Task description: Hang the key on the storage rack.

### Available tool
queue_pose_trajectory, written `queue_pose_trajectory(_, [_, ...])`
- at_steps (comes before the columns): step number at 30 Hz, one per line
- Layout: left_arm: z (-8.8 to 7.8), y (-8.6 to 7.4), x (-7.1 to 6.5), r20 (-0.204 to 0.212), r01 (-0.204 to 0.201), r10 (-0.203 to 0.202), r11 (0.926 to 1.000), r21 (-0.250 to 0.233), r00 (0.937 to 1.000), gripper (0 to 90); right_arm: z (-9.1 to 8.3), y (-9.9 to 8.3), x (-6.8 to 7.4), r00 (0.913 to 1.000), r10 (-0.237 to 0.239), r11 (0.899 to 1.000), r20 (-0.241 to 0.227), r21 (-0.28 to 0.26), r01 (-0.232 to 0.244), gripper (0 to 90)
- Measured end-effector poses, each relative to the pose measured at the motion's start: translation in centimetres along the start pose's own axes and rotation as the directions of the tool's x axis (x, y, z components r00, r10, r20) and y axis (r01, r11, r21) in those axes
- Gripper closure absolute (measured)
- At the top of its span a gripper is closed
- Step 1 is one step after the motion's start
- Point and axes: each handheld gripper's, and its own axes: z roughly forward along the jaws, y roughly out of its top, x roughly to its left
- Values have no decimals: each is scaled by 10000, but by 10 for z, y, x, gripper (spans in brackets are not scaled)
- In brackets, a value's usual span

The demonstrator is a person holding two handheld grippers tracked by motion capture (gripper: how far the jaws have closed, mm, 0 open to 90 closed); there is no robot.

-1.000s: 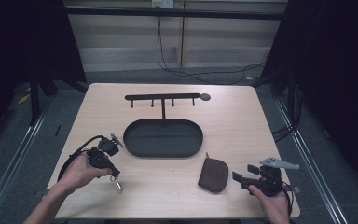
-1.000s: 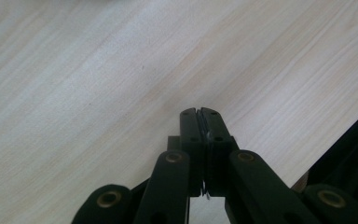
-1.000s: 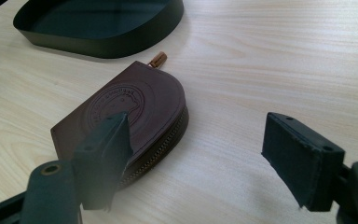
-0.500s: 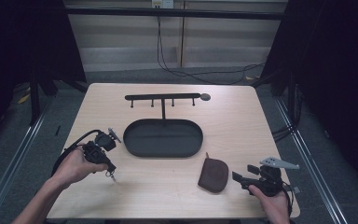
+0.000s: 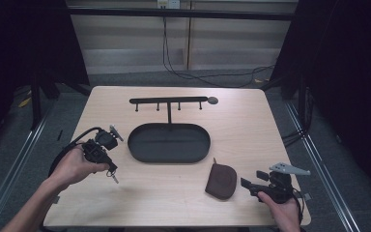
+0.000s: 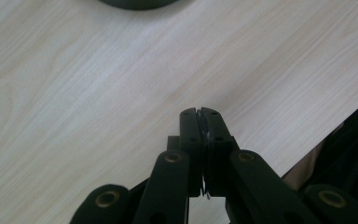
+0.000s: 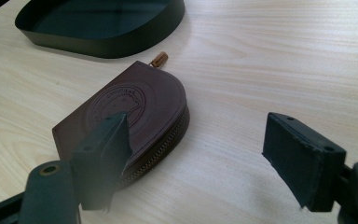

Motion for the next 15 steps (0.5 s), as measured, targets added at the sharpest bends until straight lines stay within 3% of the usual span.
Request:
queue_pose_trajectory(4, [-3, 1, 2, 43, 6, -6, 10000, -54, 10000, 890, 0, 0, 0, 10000, 6, 10000, 9, 2, -6, 227])
queue_pose_trajectory(6, [-4, 1, 2, 117, -85, 86, 9999, -63, 9999, 891, 0, 0, 0, 10000, -4, 10000, 3, 12, 4, 227])
queue_pose_trajectory(7, [-6, 2, 1, -73, -215, 215, 9998, 30, 9997, 891, 0, 0, 0, 10000, 6, 10000, 9, 9, -6, 227])
queue_pose_trajectory(8, [-5, 2, 1, 65, -318, 318, 9995, 63, 9995, 891, 0, 0, 0, 10000, 17, 10000, 0, 13, -17, 227])
queue_pose_trajectory(10, [-7, 5, 0, -103, -299, 300, 9995, 45, 9995, 891, 0, 0, 0, 10000, 1, 10000, -7, 37, -1, 227])
queue_pose_trajectory(15, [-13, 8, 1, -16, -323, 323, 9995, 4, 9995, 891, 0, 0, 0, 10000, 8, 10000, 3, -2, -8, 225])
